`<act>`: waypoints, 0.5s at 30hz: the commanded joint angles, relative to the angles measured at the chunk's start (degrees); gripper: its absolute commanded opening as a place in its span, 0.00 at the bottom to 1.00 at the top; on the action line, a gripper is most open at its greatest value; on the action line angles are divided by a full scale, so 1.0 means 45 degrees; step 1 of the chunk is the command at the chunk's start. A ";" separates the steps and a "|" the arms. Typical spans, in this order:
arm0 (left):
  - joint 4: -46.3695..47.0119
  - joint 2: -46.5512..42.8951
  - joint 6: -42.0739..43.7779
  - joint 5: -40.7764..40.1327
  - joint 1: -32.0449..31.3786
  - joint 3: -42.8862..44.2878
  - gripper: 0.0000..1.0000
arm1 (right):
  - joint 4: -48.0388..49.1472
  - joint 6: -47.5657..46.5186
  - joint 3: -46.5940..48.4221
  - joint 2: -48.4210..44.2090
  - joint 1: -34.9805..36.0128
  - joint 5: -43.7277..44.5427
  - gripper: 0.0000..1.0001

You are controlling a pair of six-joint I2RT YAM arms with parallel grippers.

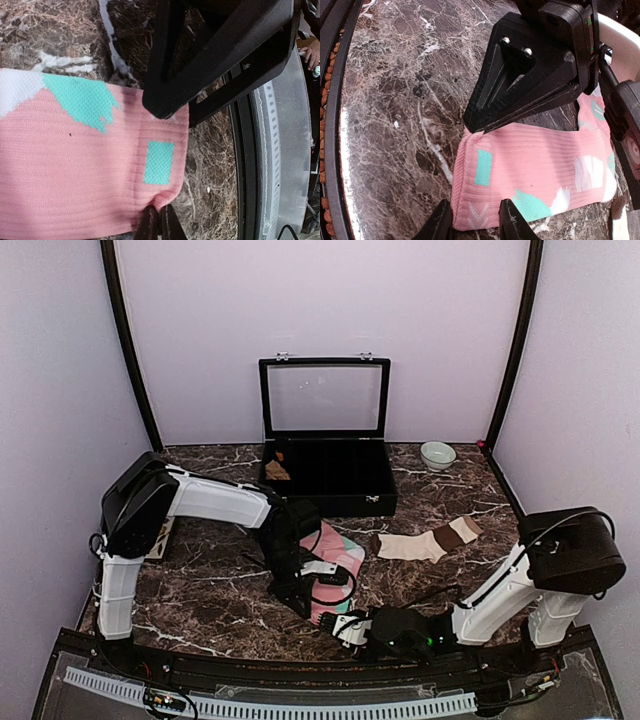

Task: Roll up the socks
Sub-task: Roll the sock at the center of the board.

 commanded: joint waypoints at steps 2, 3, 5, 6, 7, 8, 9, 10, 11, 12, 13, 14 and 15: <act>-0.1258 0.0448 0.0253 0.0751 0.0250 0.0632 0.05 | -0.0069 -0.0719 0.0402 0.0293 0.0270 0.0472 0.32; -0.1338 0.0516 0.0238 0.0867 0.0345 0.0777 0.05 | -0.0103 -0.0787 0.0391 0.0247 0.0299 0.0377 0.32; -0.1476 0.0683 0.0120 0.1060 0.0525 0.1106 0.05 | -0.0265 -0.0807 0.0409 0.0137 0.0390 0.0109 0.33; -0.1565 0.0772 0.0094 0.1120 0.0587 0.1273 0.05 | -0.0458 -0.0825 0.0431 0.0088 0.0448 -0.0030 0.33; -0.1691 0.0891 0.0081 0.1226 0.0665 0.1416 0.04 | -0.0610 -0.0841 0.0485 0.0063 0.0493 -0.0111 0.33; -0.1790 0.0979 0.0048 0.1292 0.0697 0.1571 0.04 | -0.0708 -0.0863 0.0507 0.0069 0.0542 -0.0113 0.33; -0.1893 0.1044 0.0058 0.1364 0.0721 0.1700 0.04 | -0.0737 -0.0851 0.0529 0.0092 0.0548 -0.0006 0.33; -0.2006 0.1118 0.0043 0.1483 0.0724 0.1814 0.04 | -0.0745 -0.0847 0.0512 0.0088 0.0559 0.0044 0.33; -0.2083 0.1178 0.0007 0.1629 0.0748 0.1921 0.04 | -0.0763 -0.0847 0.0466 0.0070 0.0560 0.0072 0.33; -0.2130 0.1210 -0.0018 0.1762 0.0788 0.2014 0.04 | -0.0761 -0.0847 0.0468 0.0070 0.0546 0.0146 0.33; -0.2167 0.1241 -0.0018 0.1791 0.0791 0.2051 0.04 | -0.0792 -0.0856 0.0502 0.0097 0.0558 0.0217 0.33; -0.2213 0.1264 0.0001 0.1785 0.0801 0.2080 0.04 | -0.0852 -0.0865 0.0523 0.0149 0.0560 0.0360 0.33; -0.2248 0.1279 0.0028 0.1787 0.0802 0.2101 0.04 | -0.0862 -0.0881 0.0548 0.0227 0.0560 0.0573 0.32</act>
